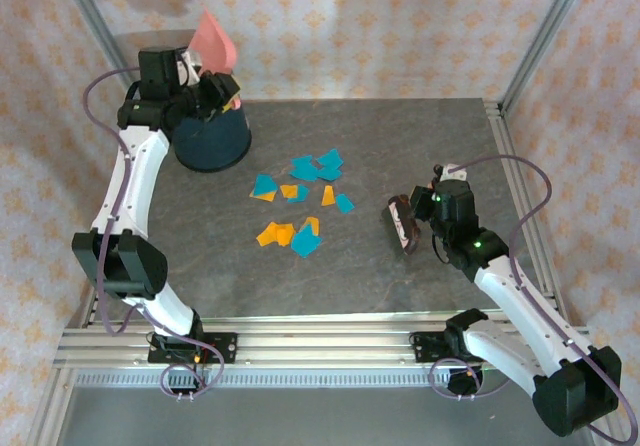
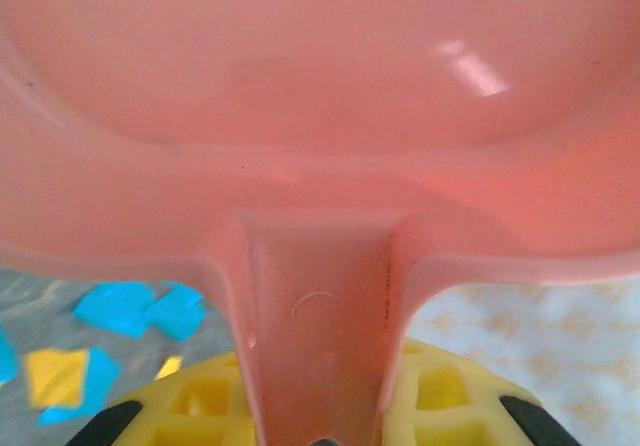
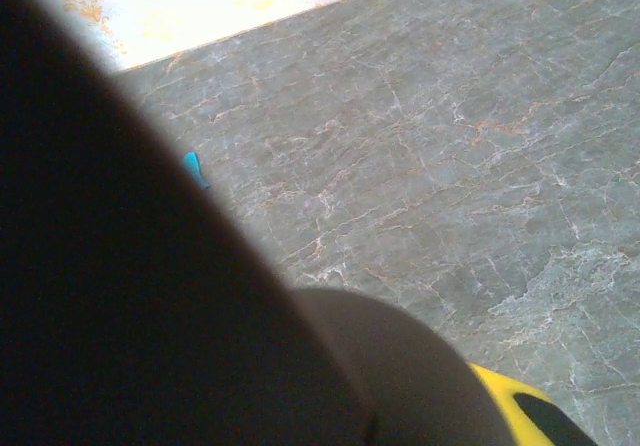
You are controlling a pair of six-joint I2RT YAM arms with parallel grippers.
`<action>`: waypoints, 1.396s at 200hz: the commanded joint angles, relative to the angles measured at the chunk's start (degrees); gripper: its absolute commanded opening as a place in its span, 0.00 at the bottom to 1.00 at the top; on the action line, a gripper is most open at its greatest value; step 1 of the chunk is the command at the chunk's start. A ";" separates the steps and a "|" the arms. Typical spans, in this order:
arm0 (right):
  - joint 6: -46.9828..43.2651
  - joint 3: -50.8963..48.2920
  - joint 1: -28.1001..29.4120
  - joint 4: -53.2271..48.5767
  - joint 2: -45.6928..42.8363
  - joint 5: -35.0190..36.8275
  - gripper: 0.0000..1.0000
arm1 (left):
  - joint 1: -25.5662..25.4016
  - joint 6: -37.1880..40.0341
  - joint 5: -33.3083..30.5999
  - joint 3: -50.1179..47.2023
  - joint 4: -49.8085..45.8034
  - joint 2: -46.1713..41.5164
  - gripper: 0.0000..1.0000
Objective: Sweep away the paper scraps from the table
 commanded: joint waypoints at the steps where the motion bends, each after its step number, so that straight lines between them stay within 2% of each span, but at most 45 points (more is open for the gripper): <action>1: 2.01 -0.25 0.31 2.90 -1.26 -0.36 0.00 | -2.29 16.38 -7.19 2.37 -15.52 -3.00 0.00; 38: 4.02 0.21 0.31 5.09 -0.83 -1.57 0.00 | -6.48 26.30 -15.50 0.69 -23.98 -5.73 0.00; 73: 6.91 1.45 0.33 10.08 1.45 -5.11 0.00 | -8.98 30.99 -21.60 -2.45 -28.78 -8.57 0.00; 142: 16.16 12.69 0.34 22.13 20.23 -16.87 0.00 | -13.22 33.37 -26.96 -11.45 -30.65 -13.95 0.00; 209: 22.67 27.37 0.36 25.04 39.45 -20.59 0.00 | -14.05 33.48 -26.91 -19.41 -29.26 -17.83 0.00; 279: 31.81 39.64 0.63 28.60 57.20 -21.31 0.00 | -14.08 32.58 -25.73 -22.98 -27.77 -19.62 0.00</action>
